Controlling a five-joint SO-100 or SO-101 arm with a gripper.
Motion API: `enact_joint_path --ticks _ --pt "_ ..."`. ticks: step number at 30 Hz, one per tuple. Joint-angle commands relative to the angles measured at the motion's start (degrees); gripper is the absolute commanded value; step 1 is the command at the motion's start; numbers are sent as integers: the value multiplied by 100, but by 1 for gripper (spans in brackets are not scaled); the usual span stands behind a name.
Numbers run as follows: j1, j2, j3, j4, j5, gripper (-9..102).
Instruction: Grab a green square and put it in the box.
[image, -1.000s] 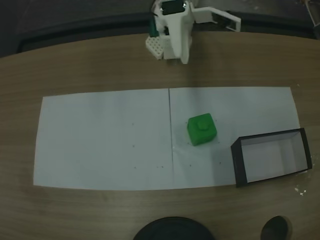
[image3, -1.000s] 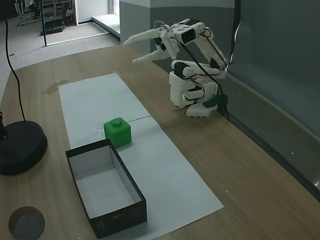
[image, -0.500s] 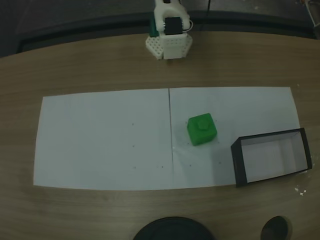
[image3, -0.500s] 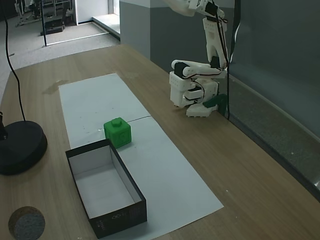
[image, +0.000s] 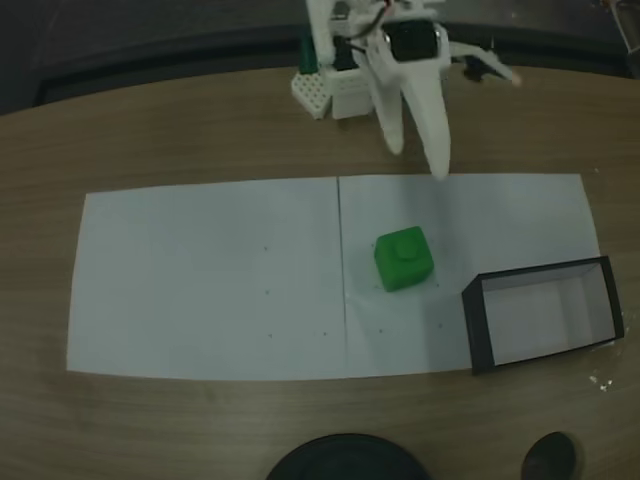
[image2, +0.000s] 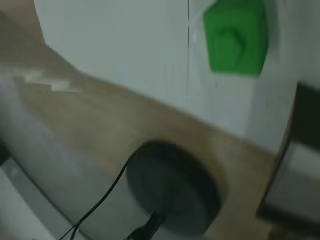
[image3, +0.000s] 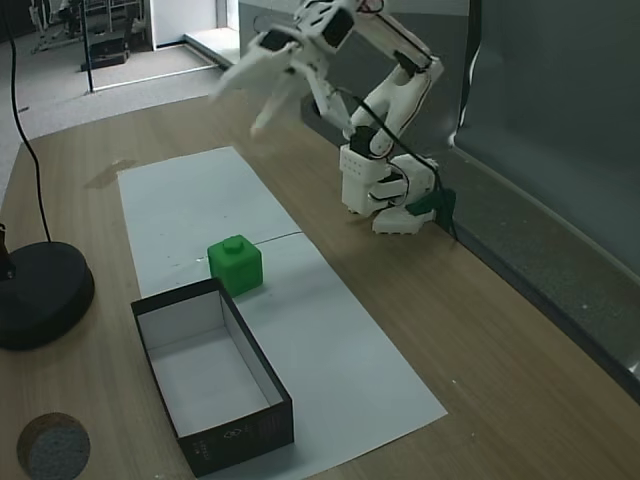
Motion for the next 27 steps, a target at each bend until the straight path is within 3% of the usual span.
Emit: enact_joint_path --ticks 1,8,27 --pt "-70 -2285 -861 519 193 32" --pt "-492 -3059 -870 299 316 32" --pt "-448 -4562 -861 -940 457 31"
